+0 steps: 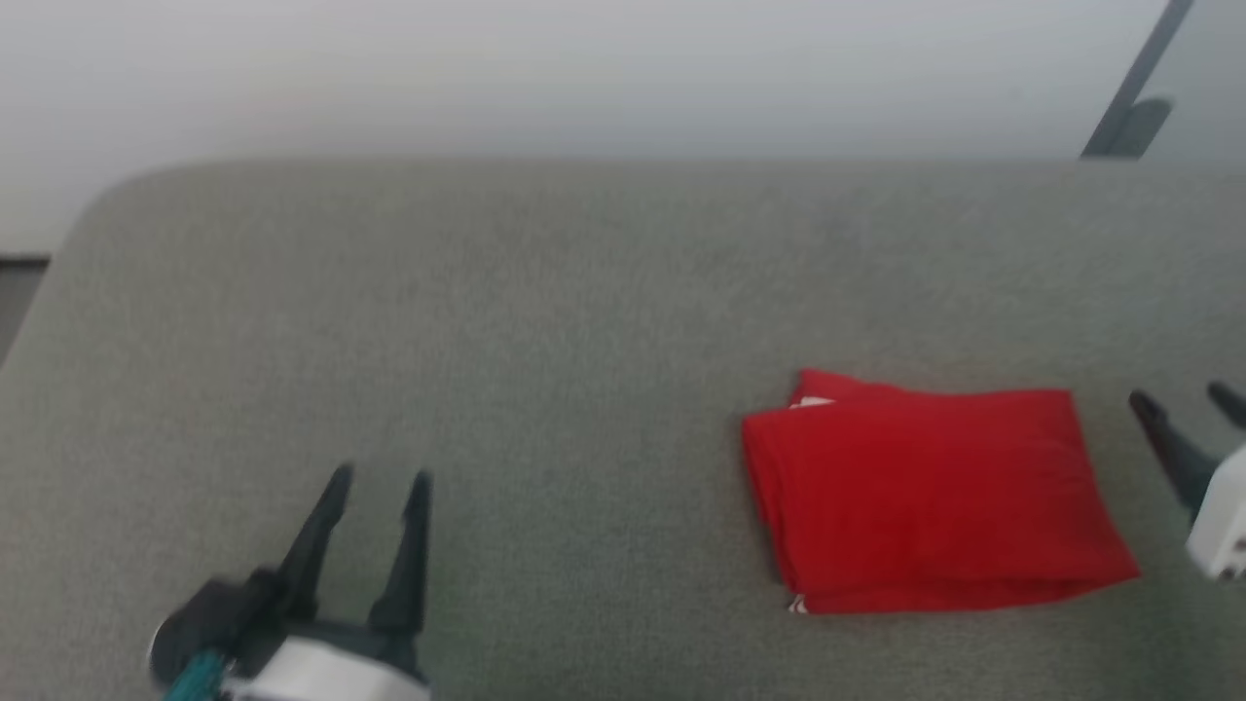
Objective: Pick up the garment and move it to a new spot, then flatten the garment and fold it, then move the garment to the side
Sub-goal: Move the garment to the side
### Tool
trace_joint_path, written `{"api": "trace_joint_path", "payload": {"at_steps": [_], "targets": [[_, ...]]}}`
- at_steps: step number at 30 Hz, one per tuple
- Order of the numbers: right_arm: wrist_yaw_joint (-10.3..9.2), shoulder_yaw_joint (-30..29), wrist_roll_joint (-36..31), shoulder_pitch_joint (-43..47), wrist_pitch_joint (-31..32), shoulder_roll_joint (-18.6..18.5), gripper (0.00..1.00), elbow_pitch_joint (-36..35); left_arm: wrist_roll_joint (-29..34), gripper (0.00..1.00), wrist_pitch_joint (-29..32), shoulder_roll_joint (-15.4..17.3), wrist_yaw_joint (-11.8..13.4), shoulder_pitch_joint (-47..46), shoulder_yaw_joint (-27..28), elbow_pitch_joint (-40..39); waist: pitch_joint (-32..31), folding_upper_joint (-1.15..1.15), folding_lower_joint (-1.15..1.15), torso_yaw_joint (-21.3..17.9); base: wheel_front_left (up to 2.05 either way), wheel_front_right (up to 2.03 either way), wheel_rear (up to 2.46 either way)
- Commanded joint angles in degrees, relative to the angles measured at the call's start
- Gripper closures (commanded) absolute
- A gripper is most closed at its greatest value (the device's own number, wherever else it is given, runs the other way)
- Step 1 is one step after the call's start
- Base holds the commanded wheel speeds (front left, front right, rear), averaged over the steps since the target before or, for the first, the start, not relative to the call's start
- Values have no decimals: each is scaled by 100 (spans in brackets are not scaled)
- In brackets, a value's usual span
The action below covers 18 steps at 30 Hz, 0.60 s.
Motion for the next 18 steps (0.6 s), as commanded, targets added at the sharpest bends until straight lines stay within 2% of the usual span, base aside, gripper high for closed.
{"api": "trace_joint_path", "payload": {"at_steps": [1,6,7,8,16,17,18], "targets": [[0,34,57,-206,202,-82,0,43,-34,0,-25,48,-12,-223,-89,61,377,0,0,120,0,0,0],[1,247,388,-693,1463,-355,0,377,-107,0,-25,122,-12,-872,-336,252,867,0,0,267,0,0,0],[0,339,530,-787,1982,-453,0,485,-137,0,-25,140,-12,-1065,-390,277,1006,0,0,319,0,0,0],[0,396,600,-811,2215,-501,0,493,-151,0,-25,153,-12,-1156,-410,278,1083,0,0,342,0,0,0],[1,506,783,-835,2956,-438,0,531,-144,0,-25,250,-12,-1739,-522,235,1582,0,0,406,0,0,0],[1,527,796,-853,2964,-416,9,503,-148,0,-25,269,-12,-1799,-527,235,1627,0,0,389,0,0,0],[2,554,792,-873,2953,-388,64,474,-152,0,-25,296,-12,-1852,-540,236,1670,0,0,362,0,0,0]]}}
